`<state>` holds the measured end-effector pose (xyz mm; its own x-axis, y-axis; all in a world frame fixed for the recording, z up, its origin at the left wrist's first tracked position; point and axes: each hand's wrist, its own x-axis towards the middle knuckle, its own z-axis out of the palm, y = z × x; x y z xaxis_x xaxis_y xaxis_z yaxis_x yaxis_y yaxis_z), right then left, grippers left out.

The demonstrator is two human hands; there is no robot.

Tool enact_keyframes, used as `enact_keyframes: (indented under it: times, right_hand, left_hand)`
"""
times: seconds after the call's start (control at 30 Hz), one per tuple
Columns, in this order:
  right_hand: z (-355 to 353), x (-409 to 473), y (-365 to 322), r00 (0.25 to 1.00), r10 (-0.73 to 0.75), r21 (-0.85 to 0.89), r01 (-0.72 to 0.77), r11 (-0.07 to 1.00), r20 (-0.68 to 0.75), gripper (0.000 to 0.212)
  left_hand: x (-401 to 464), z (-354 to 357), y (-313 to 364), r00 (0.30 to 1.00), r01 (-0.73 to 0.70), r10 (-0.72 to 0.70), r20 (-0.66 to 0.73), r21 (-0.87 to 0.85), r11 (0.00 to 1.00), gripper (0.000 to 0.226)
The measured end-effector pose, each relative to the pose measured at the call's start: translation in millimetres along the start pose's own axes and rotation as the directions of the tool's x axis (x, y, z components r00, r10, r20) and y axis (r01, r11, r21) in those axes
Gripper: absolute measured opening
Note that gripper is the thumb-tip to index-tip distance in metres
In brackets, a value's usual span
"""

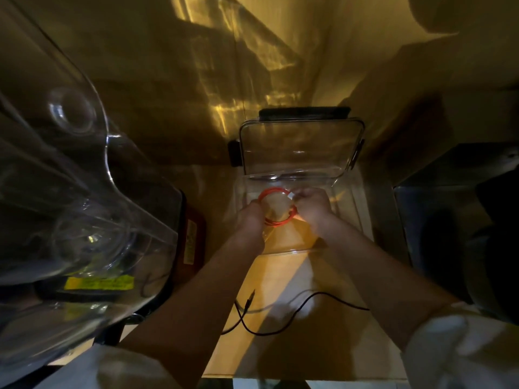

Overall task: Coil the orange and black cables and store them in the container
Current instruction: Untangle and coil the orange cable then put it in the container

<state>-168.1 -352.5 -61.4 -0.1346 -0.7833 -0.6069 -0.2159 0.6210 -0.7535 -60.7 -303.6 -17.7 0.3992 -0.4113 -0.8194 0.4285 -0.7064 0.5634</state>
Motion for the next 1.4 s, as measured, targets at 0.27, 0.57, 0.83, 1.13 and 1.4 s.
enact_keyframes:
  times: [0.27,0.57,0.83,1.13,1.4]
  right_hand:
    - [1.7,7.0,3.5,0.998,-0.032,-0.028,0.033,0.999,0.046,0.03]
    - [-0.5,3.1,6.1,0.981,-0.128,-0.085,0.141,0.986,0.142,0.03]
    - [-10.9,-4.8,4.5,0.991,-0.043,-0.008,0.045,0.999,0.124,0.03]
    - [-26.6,-58.5,-18.7,0.979,-0.171,0.149,0.154,0.977,0.11,0.032]
    - [-41.4,-126.9,-3.4,0.946,-0.298,0.073,0.291,0.954,0.124,0.026]
  left_hand:
    - [4.0,-0.6,-0.9,1.0,0.016,-0.014,0.018,-0.143,0.99,0.029]
    - [18.8,-1.7,-8.4,1.0,0.0,0.0,-0.022,-0.005,1.0,0.046]
    - [-10.2,-15.6,-2.0,0.976,-0.2,0.182,0.123,0.155,0.967,0.025]
    - [-41.6,-47.5,-13.9,0.927,-0.307,0.29,0.237,0.034,0.951,0.017]
    - [-65.8,-104.8,-50.1,0.828,-0.507,0.45,0.334,0.104,0.855,0.018]
